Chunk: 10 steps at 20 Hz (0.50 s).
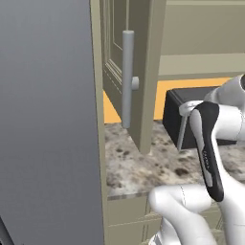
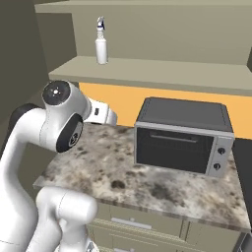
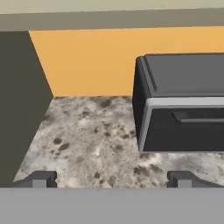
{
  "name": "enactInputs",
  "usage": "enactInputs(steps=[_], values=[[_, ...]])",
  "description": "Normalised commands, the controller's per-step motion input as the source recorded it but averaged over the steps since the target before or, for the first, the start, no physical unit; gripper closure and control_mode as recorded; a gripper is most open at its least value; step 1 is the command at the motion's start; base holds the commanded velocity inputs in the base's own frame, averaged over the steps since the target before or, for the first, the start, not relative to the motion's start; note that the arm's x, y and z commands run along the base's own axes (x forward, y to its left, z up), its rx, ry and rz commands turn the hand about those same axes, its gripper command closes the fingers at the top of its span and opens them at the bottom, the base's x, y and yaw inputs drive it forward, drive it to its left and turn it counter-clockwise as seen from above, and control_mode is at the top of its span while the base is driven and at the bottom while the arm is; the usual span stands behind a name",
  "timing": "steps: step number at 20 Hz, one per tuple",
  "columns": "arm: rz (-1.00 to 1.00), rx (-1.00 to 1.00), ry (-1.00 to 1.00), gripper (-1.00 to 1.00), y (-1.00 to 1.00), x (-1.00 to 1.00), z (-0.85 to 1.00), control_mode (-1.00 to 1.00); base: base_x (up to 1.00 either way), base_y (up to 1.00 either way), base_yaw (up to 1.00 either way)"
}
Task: Move the cutting board and knife to the sink. Then move spray from the cabinet to the counter.
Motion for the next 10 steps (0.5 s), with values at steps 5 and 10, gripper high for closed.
enactInputs(steps=[5, 10], values=[[0.08, -0.04, 0.0, -1.0, 0.03, 0.0, 0.43, -1.0, 0.0, 0.0, 0.0], [0.06, -0.04, -0.04, -1.0, 0.11, 0.0, 0.44, -1.0, 0.0, 0.0, 0.0]])
